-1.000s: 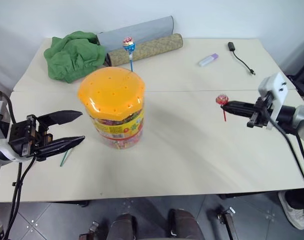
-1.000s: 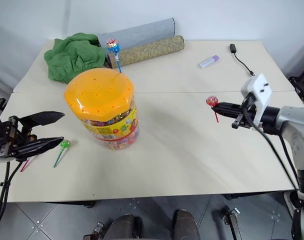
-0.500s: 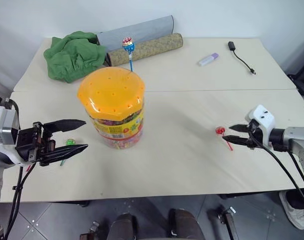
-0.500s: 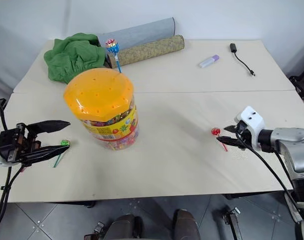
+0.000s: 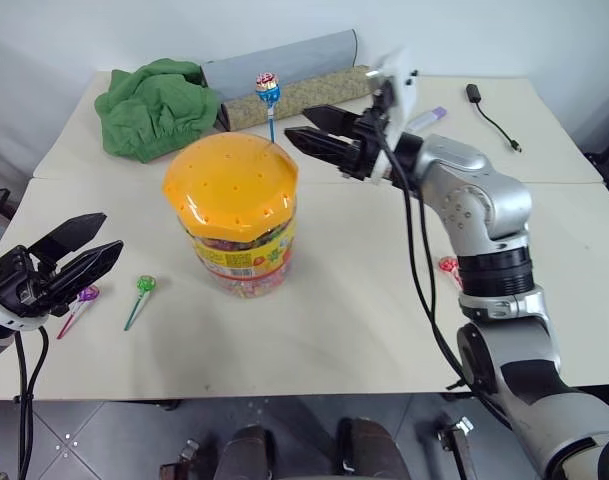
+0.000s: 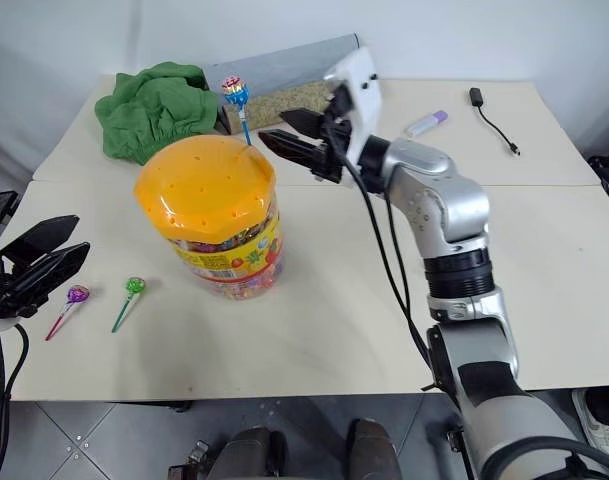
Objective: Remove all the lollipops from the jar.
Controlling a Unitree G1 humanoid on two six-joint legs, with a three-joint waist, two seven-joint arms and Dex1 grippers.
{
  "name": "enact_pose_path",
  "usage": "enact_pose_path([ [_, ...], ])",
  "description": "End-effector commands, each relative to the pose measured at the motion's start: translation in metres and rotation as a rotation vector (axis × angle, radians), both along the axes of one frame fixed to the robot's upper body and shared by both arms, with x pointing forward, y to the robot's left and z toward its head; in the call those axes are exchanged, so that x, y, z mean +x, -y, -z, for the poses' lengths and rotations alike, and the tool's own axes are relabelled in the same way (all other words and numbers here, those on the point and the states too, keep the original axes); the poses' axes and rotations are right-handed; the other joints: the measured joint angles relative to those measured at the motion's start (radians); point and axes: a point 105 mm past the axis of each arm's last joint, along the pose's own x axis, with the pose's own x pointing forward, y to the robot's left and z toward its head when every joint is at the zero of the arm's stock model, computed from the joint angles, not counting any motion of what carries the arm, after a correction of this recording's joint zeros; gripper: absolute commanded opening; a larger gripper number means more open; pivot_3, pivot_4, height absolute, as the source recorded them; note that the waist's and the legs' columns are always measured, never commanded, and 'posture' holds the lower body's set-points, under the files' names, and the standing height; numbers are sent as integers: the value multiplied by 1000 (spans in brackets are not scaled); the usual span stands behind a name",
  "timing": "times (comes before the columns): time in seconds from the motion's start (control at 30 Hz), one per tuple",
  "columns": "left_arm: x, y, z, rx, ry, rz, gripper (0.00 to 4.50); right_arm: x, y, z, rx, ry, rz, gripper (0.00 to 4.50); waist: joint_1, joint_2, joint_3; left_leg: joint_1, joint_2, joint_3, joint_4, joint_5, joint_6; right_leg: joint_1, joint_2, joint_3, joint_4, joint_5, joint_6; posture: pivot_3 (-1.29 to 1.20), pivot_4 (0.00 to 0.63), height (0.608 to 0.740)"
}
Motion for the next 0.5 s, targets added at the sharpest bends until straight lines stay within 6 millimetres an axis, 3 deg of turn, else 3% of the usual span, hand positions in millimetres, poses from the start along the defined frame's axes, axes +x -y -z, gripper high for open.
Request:
enact_pose_path([
  [0.03,-8,4,-11,6,55,12,3063,-11,-20,-19,25,39,-38,2664,-6,0,0,0,0,0,0,0,0,0,0,-1,0,0,0,0,150,740],
  [0.17,-9,8,-13,4,65,15,3063,-17,-32,-25,53,31,-71,1775,-10,0,0,1,1,0,-1,1,-1,0,1,-1,0,0,0,0,150,740],
  [0.33,-8,16,-18,14,94,44,3063,-20,-27,-36,117,68,-85,21,-12,0,0,1,1,1,0,1,-1,0,1,-1,0,0,0,0,150,740],
  [0.5,-9,26,-37,-47,160,110,3063,-24,-1,-69,272,219,-55,21,-21,0,0,1,1,1,-1,1,-1,0,2,-1,0,0,0,0,150,740],
])
